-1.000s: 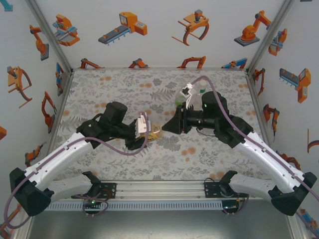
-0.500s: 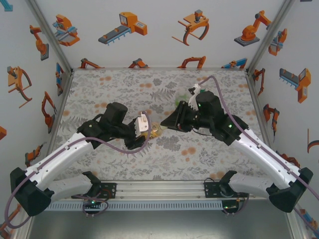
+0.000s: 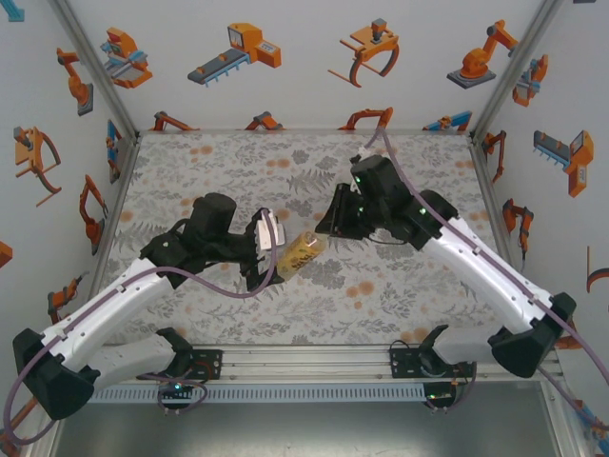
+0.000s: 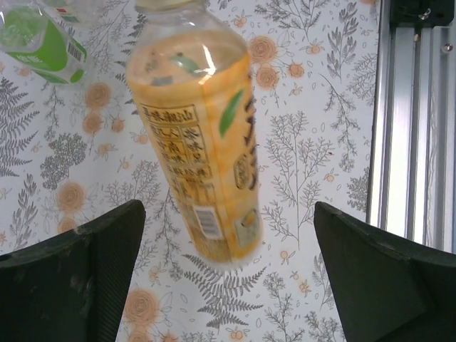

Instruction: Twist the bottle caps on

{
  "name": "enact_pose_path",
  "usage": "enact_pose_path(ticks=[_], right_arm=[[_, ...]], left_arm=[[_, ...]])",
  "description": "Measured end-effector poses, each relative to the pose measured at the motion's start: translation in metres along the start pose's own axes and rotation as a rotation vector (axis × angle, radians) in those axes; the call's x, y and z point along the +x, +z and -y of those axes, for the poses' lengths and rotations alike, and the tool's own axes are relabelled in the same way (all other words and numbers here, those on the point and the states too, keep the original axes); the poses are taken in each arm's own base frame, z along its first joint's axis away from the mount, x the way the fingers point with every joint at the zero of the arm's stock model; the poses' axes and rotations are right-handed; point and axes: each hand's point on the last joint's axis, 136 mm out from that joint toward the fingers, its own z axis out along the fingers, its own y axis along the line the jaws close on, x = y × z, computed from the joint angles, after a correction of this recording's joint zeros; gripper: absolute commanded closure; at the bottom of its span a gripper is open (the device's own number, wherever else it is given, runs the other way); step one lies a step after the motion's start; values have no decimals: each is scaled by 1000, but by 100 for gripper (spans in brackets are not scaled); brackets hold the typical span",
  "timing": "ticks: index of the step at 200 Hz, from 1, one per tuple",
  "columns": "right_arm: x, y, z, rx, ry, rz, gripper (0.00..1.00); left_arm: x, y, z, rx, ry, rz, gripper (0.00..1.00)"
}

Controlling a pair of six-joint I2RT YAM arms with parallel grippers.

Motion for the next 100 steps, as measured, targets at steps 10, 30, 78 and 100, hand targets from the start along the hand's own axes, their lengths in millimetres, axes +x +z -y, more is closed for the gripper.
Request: enact_pose_path(ticks=[10, 30, 78, 100], right_arm=[[-8, 4, 4, 59, -49, 6, 100], [-22, 15, 12, 169, -136, 6, 100], [-68, 48, 27, 333, -260, 16, 100], [-93, 64, 36, 375, -269, 24, 100]], left_arm=[[0, 0, 0, 0, 1, 1, 6], [-1, 0, 0, -1, 1, 3, 6], [-1, -1, -4, -12, -7, 7, 6], [-2, -1, -5, -15, -8, 11, 6]])
